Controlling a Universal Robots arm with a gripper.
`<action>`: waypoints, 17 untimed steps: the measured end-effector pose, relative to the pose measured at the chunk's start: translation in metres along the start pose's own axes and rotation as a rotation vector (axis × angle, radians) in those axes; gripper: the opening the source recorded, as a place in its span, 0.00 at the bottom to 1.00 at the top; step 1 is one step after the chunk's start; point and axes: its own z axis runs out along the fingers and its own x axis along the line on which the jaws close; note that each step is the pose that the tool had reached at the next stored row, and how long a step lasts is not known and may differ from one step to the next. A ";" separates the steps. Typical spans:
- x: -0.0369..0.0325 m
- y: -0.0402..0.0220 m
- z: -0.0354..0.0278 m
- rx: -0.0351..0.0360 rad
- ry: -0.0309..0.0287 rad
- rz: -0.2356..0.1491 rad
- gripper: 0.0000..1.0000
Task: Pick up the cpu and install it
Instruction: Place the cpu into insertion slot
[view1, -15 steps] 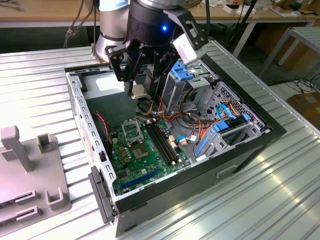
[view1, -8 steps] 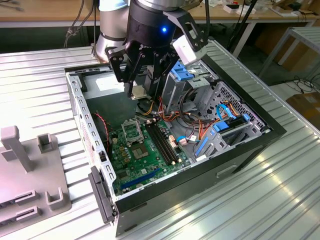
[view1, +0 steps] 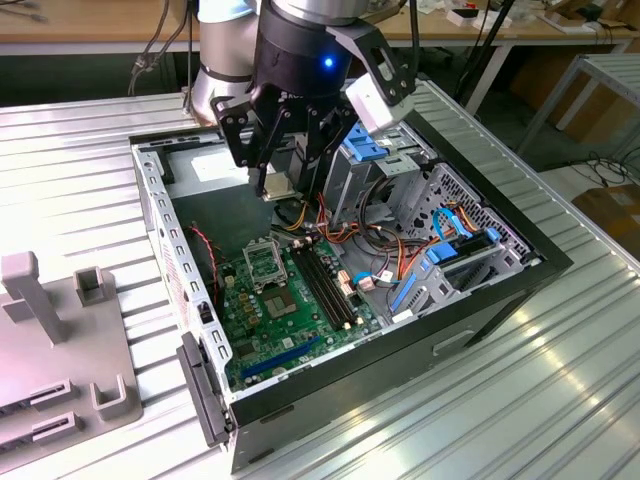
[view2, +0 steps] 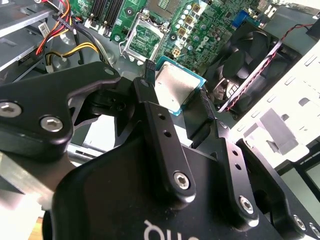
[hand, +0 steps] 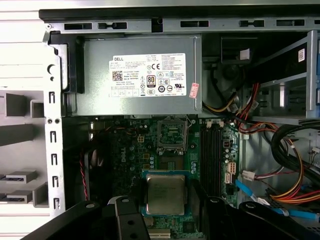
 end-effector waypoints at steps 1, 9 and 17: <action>0.0000 0.0000 0.0002 0.0001 0.0001 0.000 0.47; -0.0003 0.0000 0.0031 0.0000 0.0000 0.000 0.47; -0.0004 0.0000 0.0072 0.0000 0.0000 0.000 0.47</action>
